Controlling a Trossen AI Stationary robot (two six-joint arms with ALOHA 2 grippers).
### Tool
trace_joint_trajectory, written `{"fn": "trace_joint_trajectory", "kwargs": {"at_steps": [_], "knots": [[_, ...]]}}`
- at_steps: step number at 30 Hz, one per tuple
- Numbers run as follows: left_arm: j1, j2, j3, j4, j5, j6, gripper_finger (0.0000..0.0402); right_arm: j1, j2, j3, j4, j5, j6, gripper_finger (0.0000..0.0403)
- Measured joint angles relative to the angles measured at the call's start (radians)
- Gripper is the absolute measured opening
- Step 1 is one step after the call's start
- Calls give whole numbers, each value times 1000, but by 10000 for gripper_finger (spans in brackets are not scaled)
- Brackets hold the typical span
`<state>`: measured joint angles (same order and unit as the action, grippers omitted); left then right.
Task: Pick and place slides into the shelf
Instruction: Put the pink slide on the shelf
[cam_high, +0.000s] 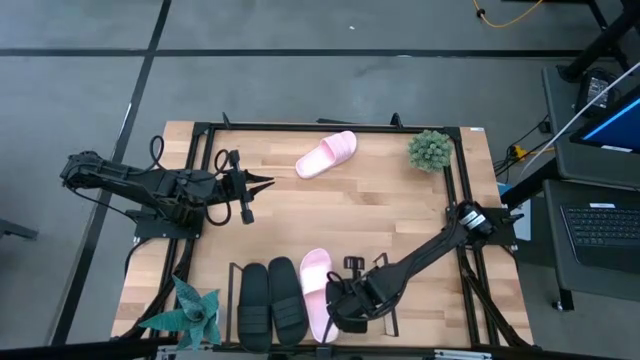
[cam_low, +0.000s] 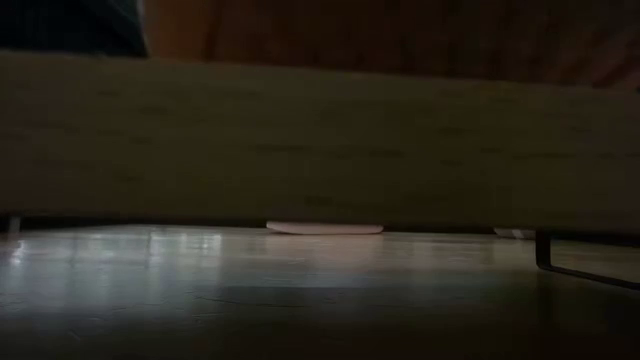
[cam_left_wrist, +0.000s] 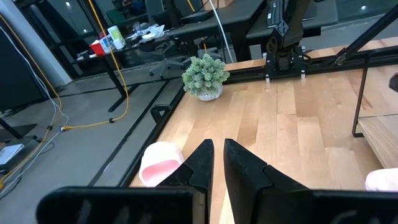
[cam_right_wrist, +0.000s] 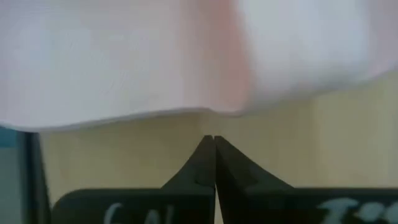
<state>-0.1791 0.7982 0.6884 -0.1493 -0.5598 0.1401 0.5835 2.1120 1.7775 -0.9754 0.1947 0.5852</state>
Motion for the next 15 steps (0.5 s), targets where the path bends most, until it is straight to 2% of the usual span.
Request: {"fn": "trace_joint_trajectory", "kwargs": {"at_steps": [8,15], "knots": [[0,0,0,-22,0,0,31,-39,-1,122,-241,135,-26,0],[0,0,0,-65,0,-31,31,-135,-2,202,-378,224,-117,0]]}}
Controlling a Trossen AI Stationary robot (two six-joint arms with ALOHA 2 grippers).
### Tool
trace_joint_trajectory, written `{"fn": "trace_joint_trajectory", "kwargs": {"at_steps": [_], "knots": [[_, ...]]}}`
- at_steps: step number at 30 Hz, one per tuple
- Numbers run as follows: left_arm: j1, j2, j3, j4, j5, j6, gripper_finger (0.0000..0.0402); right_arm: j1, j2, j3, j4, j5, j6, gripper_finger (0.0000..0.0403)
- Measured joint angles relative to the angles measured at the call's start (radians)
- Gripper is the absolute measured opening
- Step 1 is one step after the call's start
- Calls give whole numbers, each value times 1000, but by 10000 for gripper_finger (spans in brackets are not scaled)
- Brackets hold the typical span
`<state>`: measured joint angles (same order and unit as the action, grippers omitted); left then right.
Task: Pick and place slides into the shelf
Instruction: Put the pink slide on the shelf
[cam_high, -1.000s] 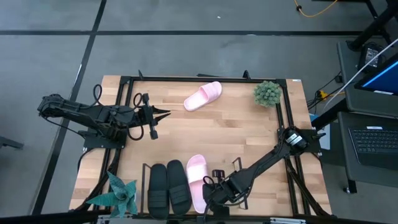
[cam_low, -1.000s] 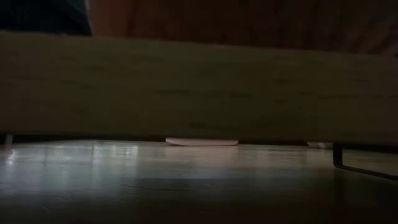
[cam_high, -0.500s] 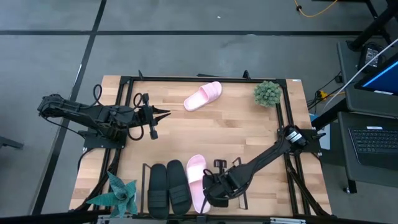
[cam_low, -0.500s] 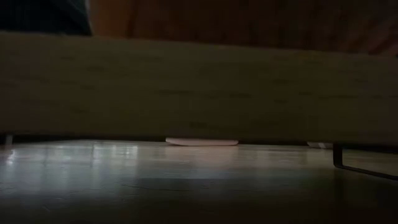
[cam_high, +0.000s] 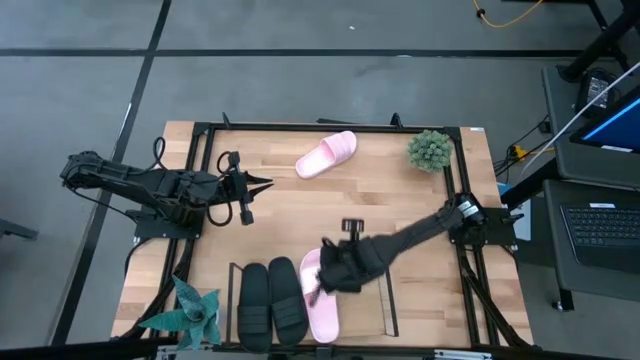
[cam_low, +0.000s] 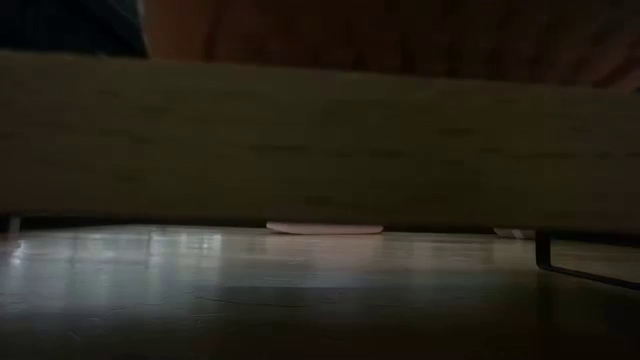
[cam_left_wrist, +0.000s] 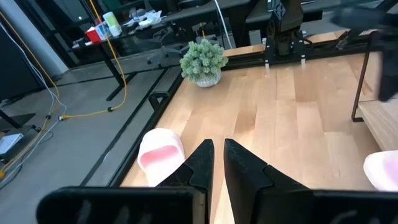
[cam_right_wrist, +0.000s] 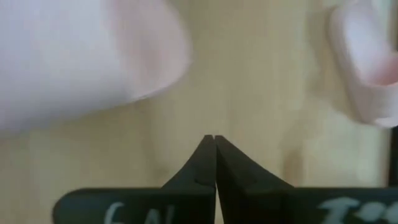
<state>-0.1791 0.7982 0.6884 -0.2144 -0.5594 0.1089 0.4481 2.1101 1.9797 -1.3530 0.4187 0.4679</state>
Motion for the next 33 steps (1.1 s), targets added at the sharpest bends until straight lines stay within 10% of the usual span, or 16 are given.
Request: {"fn": "trace_joint_trajectory", "kwargs": {"at_steps": [18,33], "knots": [[0,0,0,-47,-28,-1,2,-329,-212,50,147,100,-327,0],[45,-56,-134,31,-8,8,0,-532,-627,-759,1062,-113,-523,0]]}}
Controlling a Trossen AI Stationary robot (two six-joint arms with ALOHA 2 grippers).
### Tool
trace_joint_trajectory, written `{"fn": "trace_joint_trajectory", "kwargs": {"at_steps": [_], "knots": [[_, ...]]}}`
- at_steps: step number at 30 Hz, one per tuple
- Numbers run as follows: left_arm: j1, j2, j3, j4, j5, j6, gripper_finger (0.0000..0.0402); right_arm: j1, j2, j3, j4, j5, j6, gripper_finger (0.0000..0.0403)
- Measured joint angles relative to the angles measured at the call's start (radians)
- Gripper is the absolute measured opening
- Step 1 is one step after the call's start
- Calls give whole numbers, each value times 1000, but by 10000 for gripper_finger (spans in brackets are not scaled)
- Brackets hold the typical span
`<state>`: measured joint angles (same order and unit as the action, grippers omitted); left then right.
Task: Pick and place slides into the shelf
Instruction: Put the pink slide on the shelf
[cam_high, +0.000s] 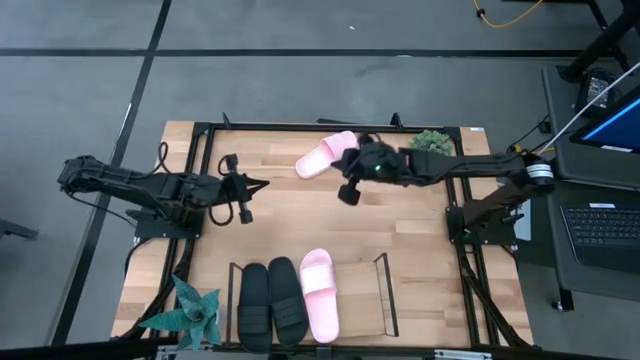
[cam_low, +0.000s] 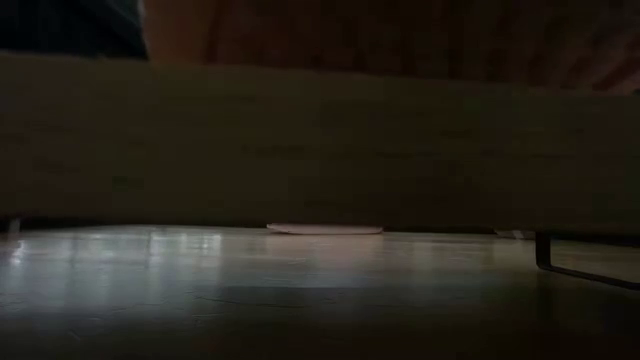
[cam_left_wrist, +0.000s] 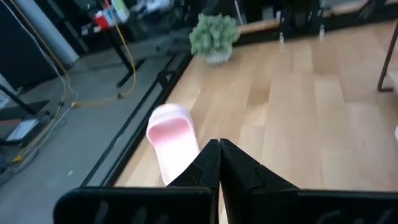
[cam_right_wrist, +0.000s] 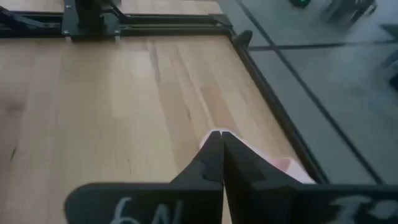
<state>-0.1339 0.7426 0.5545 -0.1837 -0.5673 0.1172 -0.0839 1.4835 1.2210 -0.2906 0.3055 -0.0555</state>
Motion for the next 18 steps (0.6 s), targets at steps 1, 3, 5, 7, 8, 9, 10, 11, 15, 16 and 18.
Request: {"fn": "trace_joint_trajectory", "kwargs": {"at_steps": [1,3,5,7,8,9,10,11,15,16,18], "knots": [[13,-15,-17,28,18,10,0,-21,-17,-27,29,-25,1,0],[42,-55,-43,63,60,31,0,-60,-31,-56,35,-59,22,0],[77,-98,-51,76,124,49,0,-92,-32,-60,37,-95,27,0],[115,-137,-53,76,185,62,0,-118,-26,-53,38,-122,9,0],[135,-155,-53,75,205,71,0,-129,-20,-40,37,-124,-2,0],[154,-172,-53,70,227,75,0,-143,-15,-30,31,-124,-6,0],[174,-187,-53,68,246,76,0,-157,-9,-19,29,-126,-7,0],[192,-197,-53,67,262,76,0,-175,-4,-7,29,-129,-4,0],[270,-216,-56,47,321,82,0,-249,29,40,-37,-144,2,0],[288,-216,-63,55,341,94,0,-263,46,57,-57,-151,0,0],[327,-216,-89,88,391,107,0,-283,88,101,-103,-168,-3,0]]}}
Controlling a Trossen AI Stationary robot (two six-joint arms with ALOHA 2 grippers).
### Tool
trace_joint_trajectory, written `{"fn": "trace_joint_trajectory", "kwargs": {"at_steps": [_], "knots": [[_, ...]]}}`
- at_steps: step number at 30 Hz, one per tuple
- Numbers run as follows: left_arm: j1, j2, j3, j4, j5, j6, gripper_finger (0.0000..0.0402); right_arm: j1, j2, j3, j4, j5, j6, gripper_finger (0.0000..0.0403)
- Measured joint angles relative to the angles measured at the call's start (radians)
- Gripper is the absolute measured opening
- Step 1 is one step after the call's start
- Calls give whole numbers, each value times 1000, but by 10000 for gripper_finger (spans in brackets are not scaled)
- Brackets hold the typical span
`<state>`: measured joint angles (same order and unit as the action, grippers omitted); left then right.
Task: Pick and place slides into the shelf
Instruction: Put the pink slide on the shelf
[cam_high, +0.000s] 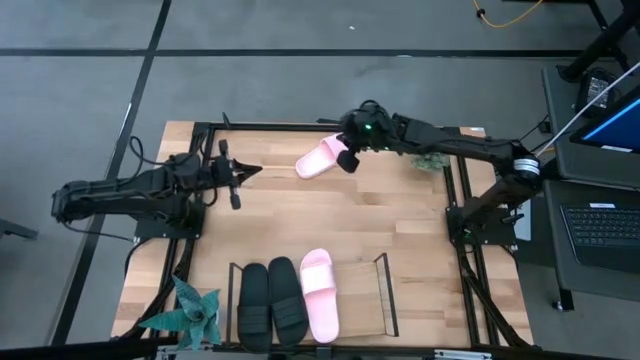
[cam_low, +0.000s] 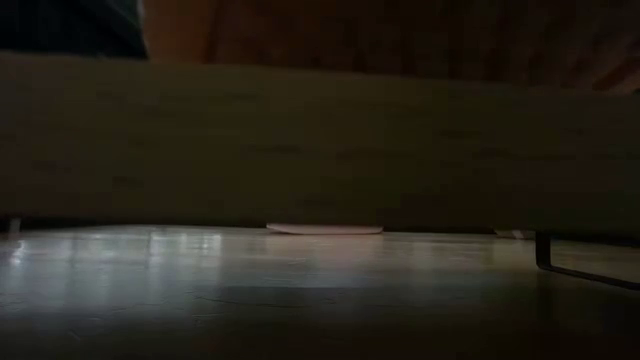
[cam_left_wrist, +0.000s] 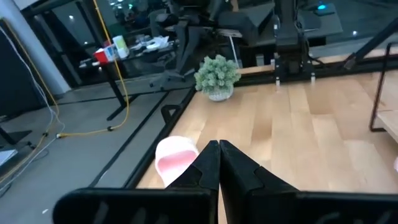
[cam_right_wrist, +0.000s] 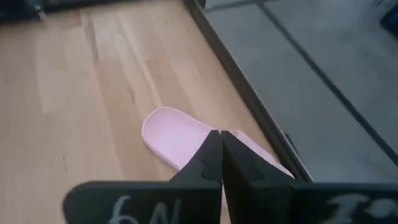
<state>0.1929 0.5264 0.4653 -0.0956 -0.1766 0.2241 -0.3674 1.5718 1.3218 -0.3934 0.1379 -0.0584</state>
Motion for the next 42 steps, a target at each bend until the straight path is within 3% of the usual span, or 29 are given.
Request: {"fn": "trace_joint_trajectory", "kwargs": {"at_steps": [7,12,17,33,42], "knots": [[132,2,-87,149,176,14,0,-64,239,313,-280,-18,-17,0],[191,2,-110,154,190,-25,0,-118,413,570,-495,-19,0,0],[210,3,-139,149,191,-32,0,-118,520,710,-564,-15,3,3],[211,3,-148,149,191,-4,0,-46,570,733,-659,10,49,24],[211,3,-148,149,190,-4,0,-24,570,733,-655,52,71,98]]}}
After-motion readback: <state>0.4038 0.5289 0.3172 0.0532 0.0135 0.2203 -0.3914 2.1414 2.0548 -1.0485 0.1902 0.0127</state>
